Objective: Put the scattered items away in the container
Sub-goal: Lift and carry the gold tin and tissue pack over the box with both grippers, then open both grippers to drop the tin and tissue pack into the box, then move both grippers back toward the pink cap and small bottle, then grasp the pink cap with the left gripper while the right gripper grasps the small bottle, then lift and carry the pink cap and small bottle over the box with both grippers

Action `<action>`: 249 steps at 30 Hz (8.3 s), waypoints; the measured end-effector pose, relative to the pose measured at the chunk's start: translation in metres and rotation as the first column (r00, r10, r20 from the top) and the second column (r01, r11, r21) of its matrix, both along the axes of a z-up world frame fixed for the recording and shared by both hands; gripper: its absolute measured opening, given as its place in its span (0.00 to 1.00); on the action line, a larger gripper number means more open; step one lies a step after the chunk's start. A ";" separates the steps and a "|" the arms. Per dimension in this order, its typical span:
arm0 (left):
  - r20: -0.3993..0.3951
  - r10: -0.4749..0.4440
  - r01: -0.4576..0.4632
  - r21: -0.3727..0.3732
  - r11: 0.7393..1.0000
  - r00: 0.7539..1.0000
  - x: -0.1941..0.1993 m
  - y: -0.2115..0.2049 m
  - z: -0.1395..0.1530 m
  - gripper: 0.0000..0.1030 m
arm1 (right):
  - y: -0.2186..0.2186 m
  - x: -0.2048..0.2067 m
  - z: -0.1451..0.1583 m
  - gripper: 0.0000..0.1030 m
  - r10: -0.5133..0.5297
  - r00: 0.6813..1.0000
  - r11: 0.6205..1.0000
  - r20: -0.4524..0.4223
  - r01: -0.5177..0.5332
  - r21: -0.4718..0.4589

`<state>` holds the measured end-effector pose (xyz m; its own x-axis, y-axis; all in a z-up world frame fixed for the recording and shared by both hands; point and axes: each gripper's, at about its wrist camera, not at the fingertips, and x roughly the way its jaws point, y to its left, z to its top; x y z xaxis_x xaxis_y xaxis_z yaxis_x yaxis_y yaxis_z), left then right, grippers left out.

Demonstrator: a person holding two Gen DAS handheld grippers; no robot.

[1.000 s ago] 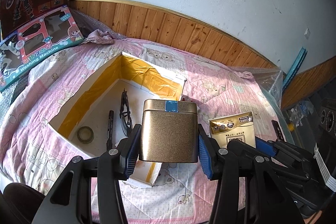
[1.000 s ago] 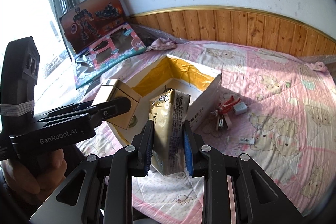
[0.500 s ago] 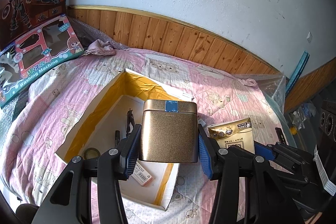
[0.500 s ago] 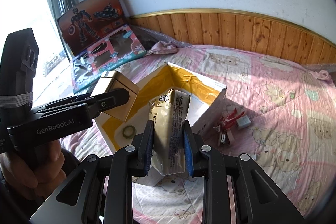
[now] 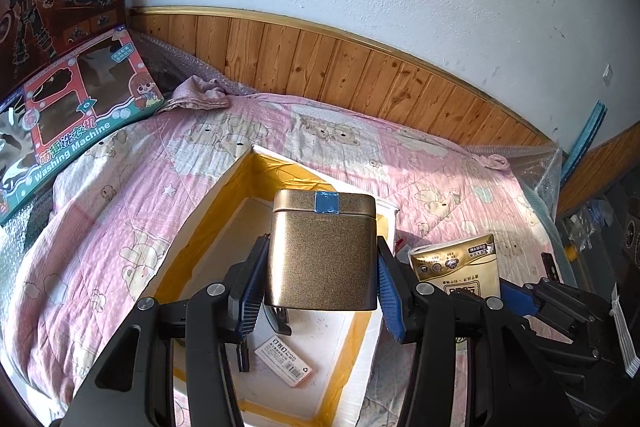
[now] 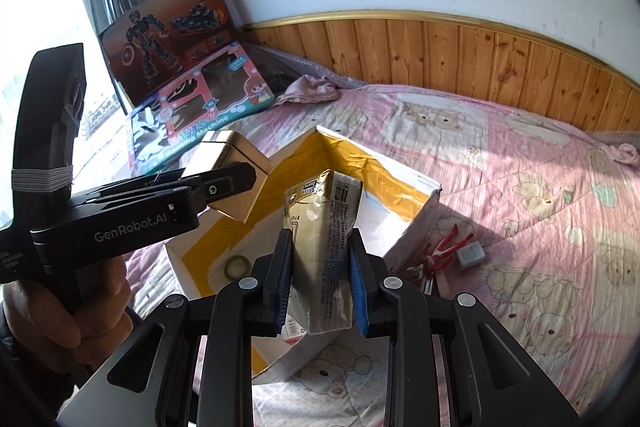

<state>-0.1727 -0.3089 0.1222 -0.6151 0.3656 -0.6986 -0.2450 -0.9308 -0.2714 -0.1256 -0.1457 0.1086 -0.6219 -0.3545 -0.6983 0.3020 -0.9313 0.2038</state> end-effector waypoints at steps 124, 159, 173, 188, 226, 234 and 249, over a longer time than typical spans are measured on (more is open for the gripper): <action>0.175 -0.332 0.354 -0.111 0.929 0.927 0.046 0.247 -0.176 0.57 | 0.248 0.010 -0.199 0.49 -0.230 0.875 0.965 0.426 0.261 -0.016; 0.230 -0.271 0.284 -0.026 0.958 0.935 0.044 0.214 -0.184 0.26 | 0.251 0.017 -0.226 0.11 -0.211 0.871 0.967 0.443 0.251 -0.033; 0.180 -0.201 0.205 -0.004 0.979 0.963 0.085 0.169 -0.133 0.26 | 0.245 0.046 -0.194 0.11 -0.228 0.904 0.964 0.361 0.261 -0.045; 0.135 -0.186 0.185 0.020 0.983 0.973 0.117 0.147 -0.101 0.26 | 0.218 0.082 -0.170 0.11 -0.258 0.926 0.961 0.277 0.275 -0.025; 0.072 -0.068 0.063 0.068 0.996 0.995 0.143 0.050 -0.070 0.26 | 0.081 0.128 -0.077 0.11 -0.078 0.987 0.995 0.139 0.085 -0.043; 0.053 -0.055 0.050 0.095 0.994 0.997 0.138 0.030 -0.059 0.26 | 0.054 0.119 -0.059 0.11 -0.042 0.993 0.998 0.111 0.046 -0.034; 0.035 -0.009 0.004 0.145 0.989 0.999 0.123 -0.006 -0.042 0.26 | 0.018 0.100 -0.037 0.11 0.004 0.997 1.000 0.081 -0.002 -0.019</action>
<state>-0.0501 -0.3148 0.0802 -0.5881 0.4687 -0.6591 -0.2391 -0.8793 -0.4119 -0.0254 -0.1276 0.0720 -0.5621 -0.3702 -0.7395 0.2866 -0.9260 0.2457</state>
